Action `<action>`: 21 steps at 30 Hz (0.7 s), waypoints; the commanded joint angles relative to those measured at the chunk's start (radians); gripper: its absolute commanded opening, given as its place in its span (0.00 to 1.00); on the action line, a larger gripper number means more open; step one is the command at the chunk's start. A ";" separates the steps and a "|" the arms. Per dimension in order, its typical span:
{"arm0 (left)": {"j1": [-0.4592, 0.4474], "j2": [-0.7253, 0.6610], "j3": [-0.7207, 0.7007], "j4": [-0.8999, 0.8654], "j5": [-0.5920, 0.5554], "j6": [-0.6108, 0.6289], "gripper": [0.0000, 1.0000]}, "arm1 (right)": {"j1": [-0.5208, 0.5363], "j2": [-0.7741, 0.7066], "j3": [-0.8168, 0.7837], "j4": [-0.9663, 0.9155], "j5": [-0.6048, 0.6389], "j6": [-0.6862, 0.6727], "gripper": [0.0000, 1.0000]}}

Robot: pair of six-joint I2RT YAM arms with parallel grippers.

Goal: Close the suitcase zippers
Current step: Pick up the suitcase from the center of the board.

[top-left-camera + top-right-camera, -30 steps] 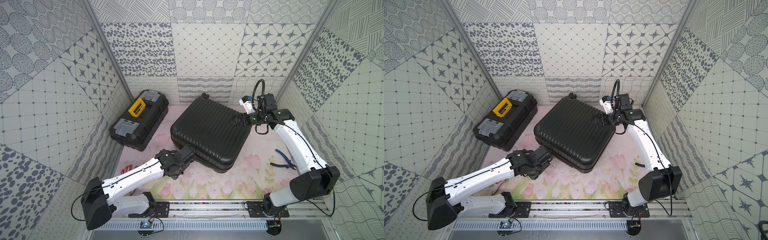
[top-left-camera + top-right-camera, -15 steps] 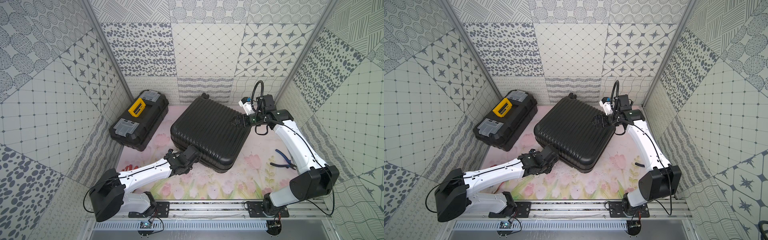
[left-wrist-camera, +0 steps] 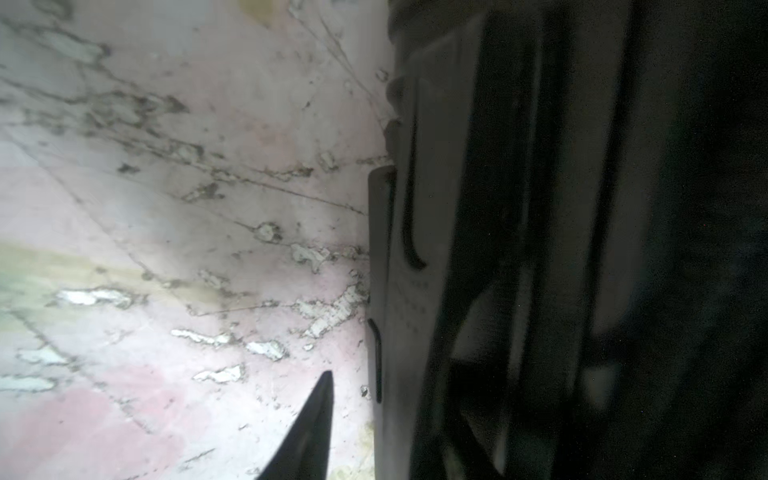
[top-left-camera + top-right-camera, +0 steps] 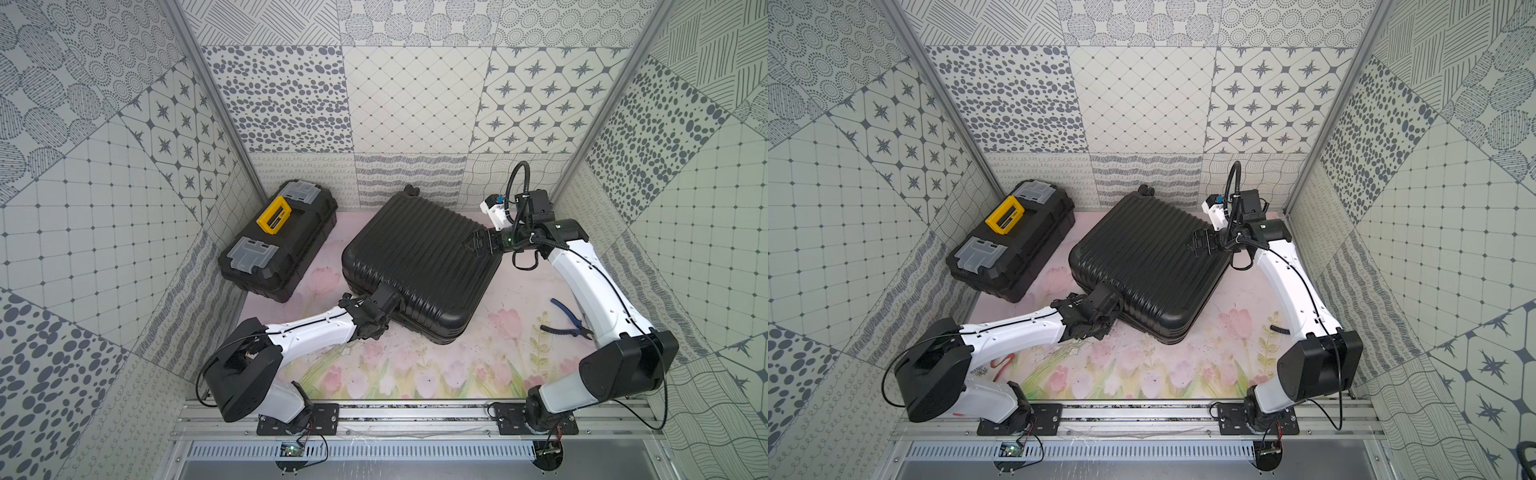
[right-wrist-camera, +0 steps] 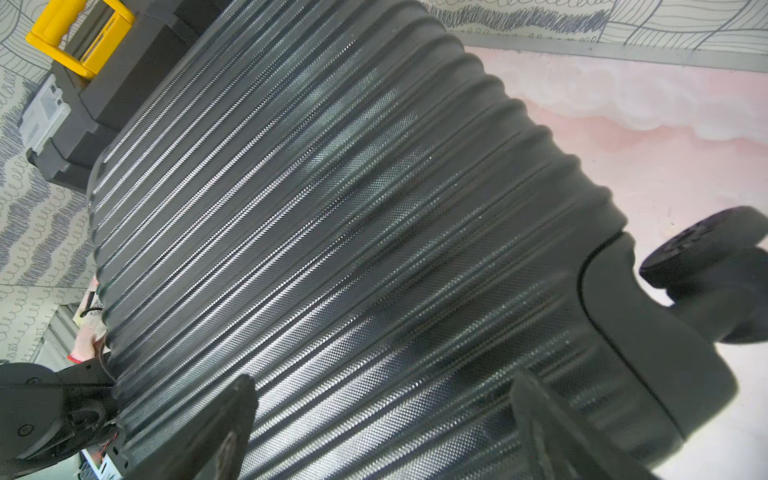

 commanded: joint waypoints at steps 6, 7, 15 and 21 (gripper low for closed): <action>0.098 0.022 0.040 -0.155 0.087 0.348 0.00 | -0.041 -0.001 -0.009 0.000 -0.006 -0.028 0.98; 0.117 0.017 0.050 -0.196 0.100 0.414 0.00 | -0.043 -0.009 -0.013 -0.002 -0.007 -0.028 0.98; 0.279 -0.022 0.201 -0.383 0.044 1.007 0.00 | -0.046 -0.113 -0.115 -0.001 -0.047 -0.005 0.98; 0.451 -0.024 0.228 -0.285 0.212 1.282 0.00 | -0.044 -0.231 -0.223 0.033 -0.124 0.036 0.98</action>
